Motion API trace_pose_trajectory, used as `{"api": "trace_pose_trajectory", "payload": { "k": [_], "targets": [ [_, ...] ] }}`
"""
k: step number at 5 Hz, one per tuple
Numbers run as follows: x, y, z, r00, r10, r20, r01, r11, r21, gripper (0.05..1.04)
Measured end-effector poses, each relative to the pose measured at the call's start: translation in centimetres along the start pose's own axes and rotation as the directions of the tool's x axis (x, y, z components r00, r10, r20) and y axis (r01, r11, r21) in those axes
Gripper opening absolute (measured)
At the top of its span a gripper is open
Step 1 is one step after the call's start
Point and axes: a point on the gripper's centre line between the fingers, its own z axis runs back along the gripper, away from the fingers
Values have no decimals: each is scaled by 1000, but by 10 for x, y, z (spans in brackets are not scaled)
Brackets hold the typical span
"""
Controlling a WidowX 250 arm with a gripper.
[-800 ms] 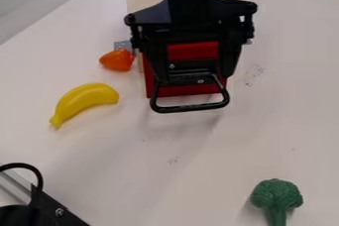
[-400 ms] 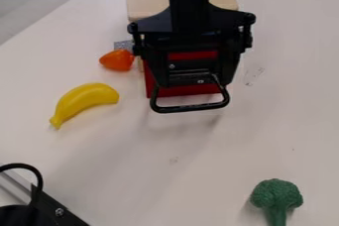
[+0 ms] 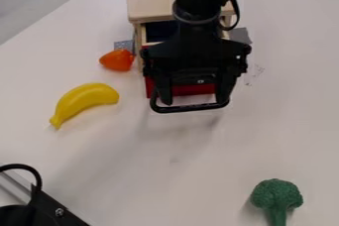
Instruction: Opened and closed the drawer
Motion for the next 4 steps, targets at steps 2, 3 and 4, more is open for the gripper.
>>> {"api": "trace_pose_trajectory", "payload": {
  "k": [2, 3, 4],
  "targets": [
    [41, 13, -36, 990, 95, 107, -98, 995, 21, 1000],
    [56, 21, -37, 978, 144, 154, -143, 990, -17, 1000],
    [63, 28, -38, 972, 181, 152, -177, 983, -41, 1000]
  ]
}}
